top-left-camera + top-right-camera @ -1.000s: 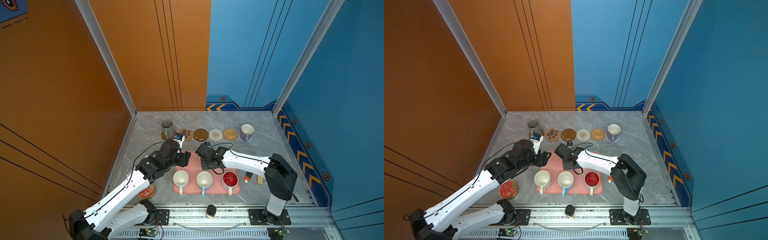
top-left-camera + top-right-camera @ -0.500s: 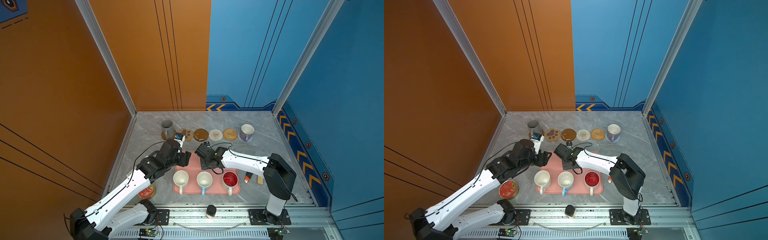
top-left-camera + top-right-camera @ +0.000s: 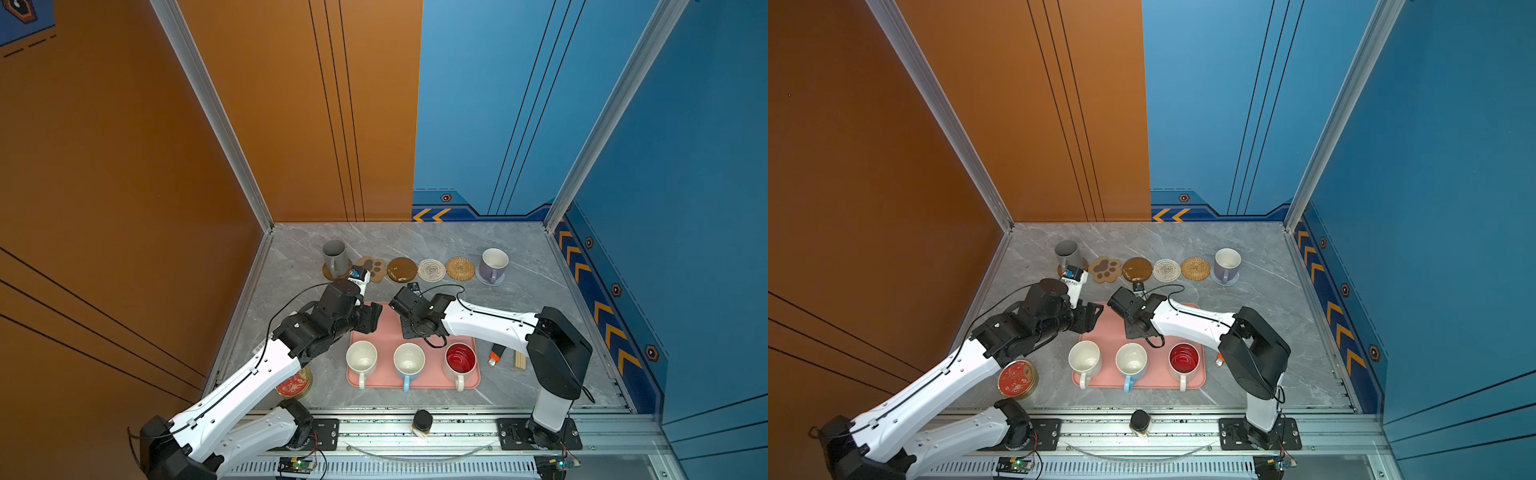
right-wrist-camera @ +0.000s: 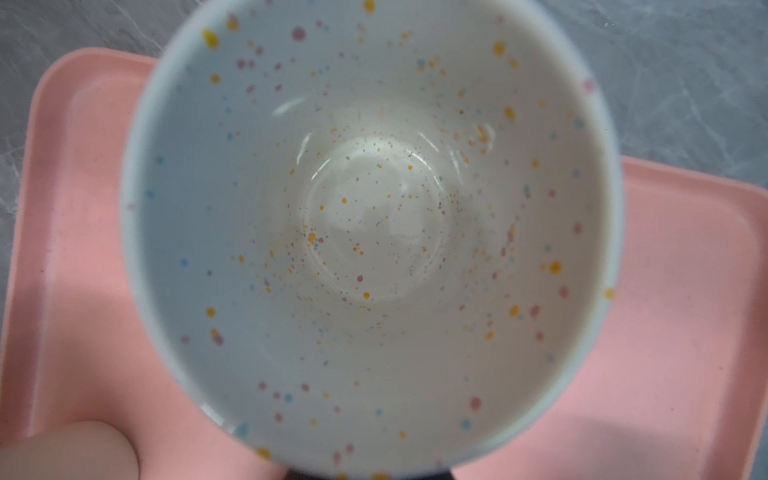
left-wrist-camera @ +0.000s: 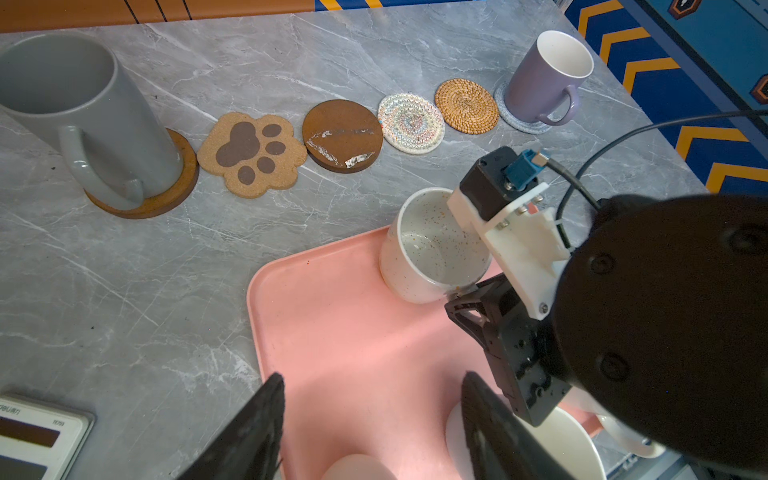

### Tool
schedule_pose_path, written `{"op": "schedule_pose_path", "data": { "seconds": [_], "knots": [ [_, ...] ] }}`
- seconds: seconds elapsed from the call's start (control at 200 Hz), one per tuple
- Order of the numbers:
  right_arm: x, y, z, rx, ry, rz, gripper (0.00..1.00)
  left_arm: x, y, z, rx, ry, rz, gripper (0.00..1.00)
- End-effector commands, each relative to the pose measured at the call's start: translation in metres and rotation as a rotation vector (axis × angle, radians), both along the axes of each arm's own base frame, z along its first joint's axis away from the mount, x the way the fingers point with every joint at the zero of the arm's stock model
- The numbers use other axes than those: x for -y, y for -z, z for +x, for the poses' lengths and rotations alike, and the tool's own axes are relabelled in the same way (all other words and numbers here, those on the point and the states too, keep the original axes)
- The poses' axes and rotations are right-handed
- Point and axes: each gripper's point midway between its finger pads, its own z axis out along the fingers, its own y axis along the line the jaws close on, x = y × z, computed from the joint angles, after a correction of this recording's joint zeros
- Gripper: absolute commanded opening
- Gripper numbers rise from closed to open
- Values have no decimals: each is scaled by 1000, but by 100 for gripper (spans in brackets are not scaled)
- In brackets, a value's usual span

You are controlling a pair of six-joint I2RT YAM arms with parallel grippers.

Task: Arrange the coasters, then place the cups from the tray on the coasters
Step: 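Lower the right gripper onto the speckled white mug rim, then grasp the speckled white mug with the right gripper and lift it toward the coasters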

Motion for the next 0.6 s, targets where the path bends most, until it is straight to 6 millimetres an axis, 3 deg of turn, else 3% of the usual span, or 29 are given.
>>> {"op": "schedule_pose_path", "data": {
  "seconds": [0.0,0.596],
  "knots": [
    [1,-16,8,46,4,0,0,0,-4,0,30,3,2,68],
    [-1,-23,10,68,1,-6,0,-2,-2,-3,28,-6,-8,68]
  ]
}}
